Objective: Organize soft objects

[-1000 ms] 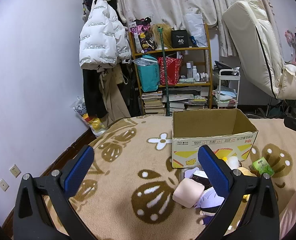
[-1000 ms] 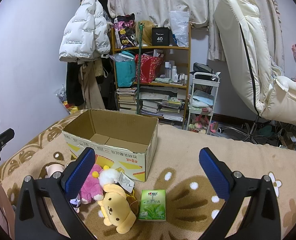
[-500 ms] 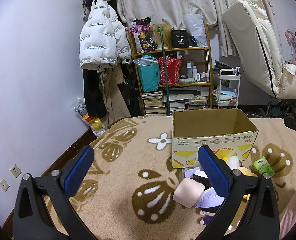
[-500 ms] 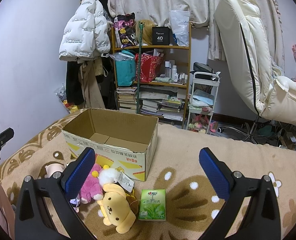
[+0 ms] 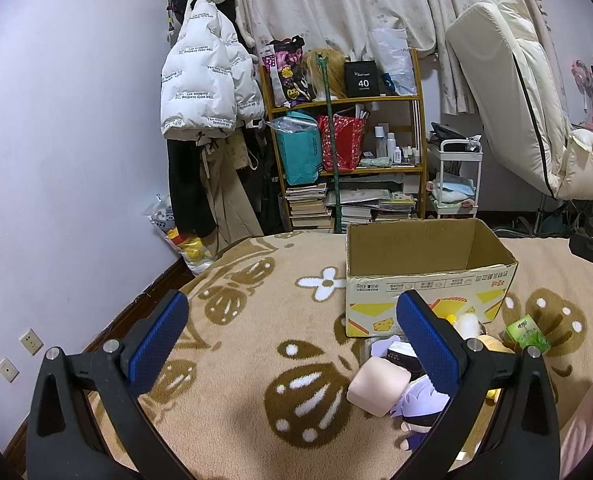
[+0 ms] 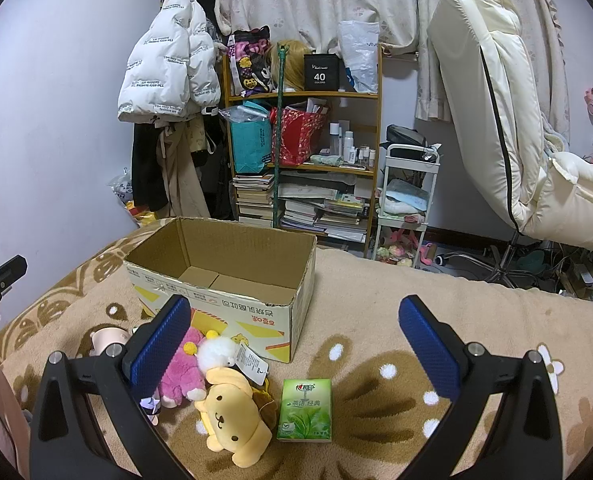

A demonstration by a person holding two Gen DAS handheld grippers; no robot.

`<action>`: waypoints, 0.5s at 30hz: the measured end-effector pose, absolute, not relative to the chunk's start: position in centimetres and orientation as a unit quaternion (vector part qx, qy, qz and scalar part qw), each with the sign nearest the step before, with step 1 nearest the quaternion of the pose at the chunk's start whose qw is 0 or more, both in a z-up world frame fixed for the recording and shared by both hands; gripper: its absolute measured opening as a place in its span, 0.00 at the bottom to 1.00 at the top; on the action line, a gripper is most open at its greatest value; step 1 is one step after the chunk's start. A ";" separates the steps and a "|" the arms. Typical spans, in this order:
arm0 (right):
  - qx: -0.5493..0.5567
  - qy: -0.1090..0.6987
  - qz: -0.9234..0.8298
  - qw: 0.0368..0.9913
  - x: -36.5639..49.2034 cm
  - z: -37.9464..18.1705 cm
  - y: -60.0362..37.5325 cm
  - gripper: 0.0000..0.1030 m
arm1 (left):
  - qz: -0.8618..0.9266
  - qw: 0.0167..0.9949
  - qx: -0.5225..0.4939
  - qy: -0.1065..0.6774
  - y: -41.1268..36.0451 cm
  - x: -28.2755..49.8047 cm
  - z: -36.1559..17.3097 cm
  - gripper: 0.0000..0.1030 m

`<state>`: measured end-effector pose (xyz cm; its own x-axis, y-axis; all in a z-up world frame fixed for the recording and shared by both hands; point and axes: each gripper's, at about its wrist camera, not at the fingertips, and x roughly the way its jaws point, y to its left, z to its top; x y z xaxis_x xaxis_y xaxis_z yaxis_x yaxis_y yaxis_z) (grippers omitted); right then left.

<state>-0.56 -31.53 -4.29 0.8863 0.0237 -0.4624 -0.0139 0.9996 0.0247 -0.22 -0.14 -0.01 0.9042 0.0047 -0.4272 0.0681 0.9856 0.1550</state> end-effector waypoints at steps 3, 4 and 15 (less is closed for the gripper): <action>0.011 0.238 0.011 0.971 -0.5 -4.3 -31.3 1.00 | -0.016 0.972 0.083 0.218 -0.1 -0.2 0.0 1.00; 0.011 0.238 0.011 0.971 -0.5 -4.3 -31.3 1.00 | -0.016 0.972 0.082 0.218 0.1 -0.1 0.1 1.00; 0.011 0.239 0.011 0.971 -0.5 -4.4 -31.5 1.00 | -0.016 0.972 0.083 0.218 0.1 -0.1 0.1 1.00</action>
<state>-0.53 -31.46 -4.35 0.8852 0.0264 -0.4644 -0.0155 0.9995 0.0274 -0.12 0.10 0.09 0.9040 0.0049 -0.4274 0.0676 0.9857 0.1543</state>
